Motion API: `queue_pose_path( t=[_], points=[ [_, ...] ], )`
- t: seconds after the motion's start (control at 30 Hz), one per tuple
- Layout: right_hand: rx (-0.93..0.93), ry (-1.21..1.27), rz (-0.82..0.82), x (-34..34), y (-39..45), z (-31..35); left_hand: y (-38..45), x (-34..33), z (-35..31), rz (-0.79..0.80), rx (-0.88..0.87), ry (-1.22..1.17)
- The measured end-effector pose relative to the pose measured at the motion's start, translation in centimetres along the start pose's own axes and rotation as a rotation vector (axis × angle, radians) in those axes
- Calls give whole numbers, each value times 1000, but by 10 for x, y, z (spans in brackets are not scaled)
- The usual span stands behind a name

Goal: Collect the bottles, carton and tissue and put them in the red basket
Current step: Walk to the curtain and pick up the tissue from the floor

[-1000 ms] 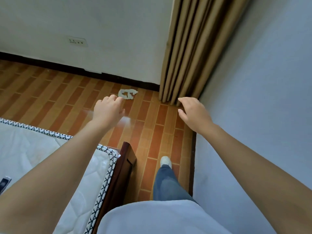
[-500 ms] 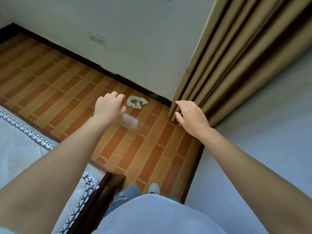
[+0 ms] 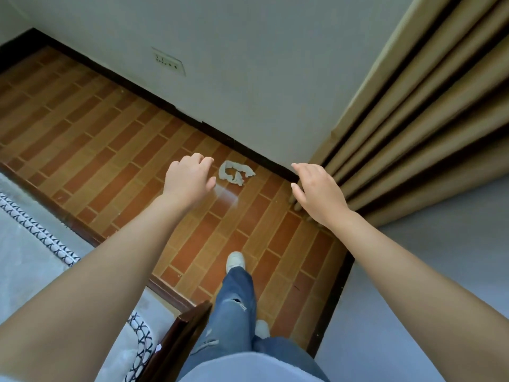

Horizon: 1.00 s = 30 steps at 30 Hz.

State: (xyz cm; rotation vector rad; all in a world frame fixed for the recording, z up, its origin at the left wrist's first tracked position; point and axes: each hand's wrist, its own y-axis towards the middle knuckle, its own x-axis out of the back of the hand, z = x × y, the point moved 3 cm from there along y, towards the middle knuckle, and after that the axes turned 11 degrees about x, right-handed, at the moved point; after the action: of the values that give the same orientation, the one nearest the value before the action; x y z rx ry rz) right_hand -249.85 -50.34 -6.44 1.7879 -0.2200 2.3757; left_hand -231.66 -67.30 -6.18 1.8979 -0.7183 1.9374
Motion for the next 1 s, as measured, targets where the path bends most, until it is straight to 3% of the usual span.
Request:
queue_pose_path(
  t=[0.23,0.4,0.63,0.83,1.0],
  points=[
    [6,-4,-21,-54,83,-38,92,-52,-2,-22,-45,-56],
    [17,14,-16,-126,125,-70,141,-130,6,-21,-32,-64],
    [7,30,40,-287,172,-139,199,-311,12,-30,6,-70],
    [-30,86,60,-433,196,-188,234,-488,18,78,29,-24],
    [-39,37,110,-528,202,-210,249,-589,18,148,79,-7]
  ],
)
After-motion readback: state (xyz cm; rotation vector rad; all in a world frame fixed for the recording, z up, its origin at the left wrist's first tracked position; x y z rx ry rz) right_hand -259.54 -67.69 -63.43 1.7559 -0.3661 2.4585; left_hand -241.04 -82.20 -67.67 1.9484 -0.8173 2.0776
